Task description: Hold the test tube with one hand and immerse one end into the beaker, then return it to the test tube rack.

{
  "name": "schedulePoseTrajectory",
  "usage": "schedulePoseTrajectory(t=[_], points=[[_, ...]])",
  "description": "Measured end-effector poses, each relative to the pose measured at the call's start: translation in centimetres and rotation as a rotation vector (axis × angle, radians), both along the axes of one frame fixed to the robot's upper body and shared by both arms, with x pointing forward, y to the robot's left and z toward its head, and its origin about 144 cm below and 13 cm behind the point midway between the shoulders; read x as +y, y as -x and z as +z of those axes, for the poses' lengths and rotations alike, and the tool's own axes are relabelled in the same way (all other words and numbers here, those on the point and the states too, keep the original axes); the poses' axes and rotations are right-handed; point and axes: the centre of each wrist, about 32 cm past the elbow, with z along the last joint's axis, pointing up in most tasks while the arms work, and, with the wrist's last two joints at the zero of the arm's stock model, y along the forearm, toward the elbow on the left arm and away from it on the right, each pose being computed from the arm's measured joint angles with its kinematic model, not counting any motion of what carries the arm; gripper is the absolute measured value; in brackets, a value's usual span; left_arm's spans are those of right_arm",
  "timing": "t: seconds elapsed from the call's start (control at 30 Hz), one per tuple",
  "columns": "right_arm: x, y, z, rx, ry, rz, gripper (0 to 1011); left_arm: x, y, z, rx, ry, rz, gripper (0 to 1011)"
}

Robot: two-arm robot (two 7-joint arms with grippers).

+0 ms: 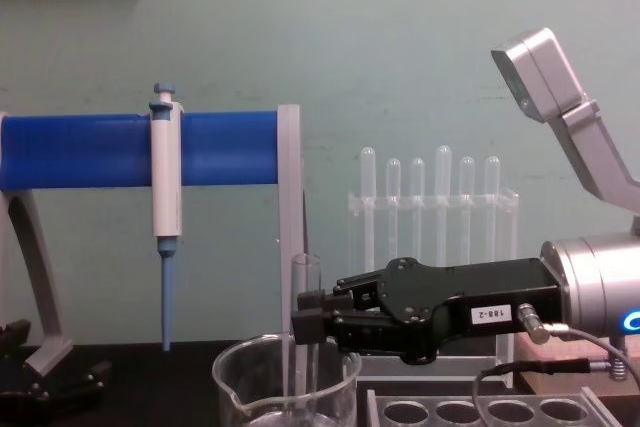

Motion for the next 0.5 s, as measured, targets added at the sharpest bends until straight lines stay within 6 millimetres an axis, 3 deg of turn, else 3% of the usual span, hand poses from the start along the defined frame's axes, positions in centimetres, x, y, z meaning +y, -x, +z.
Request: schedulePoseTrajectory(t=[0.5], points=[[0.05,-0.01,0.06,-0.001,0.000,0.001,238,0.00,0.00,0.00,0.000,0.000,0.000,1000]])
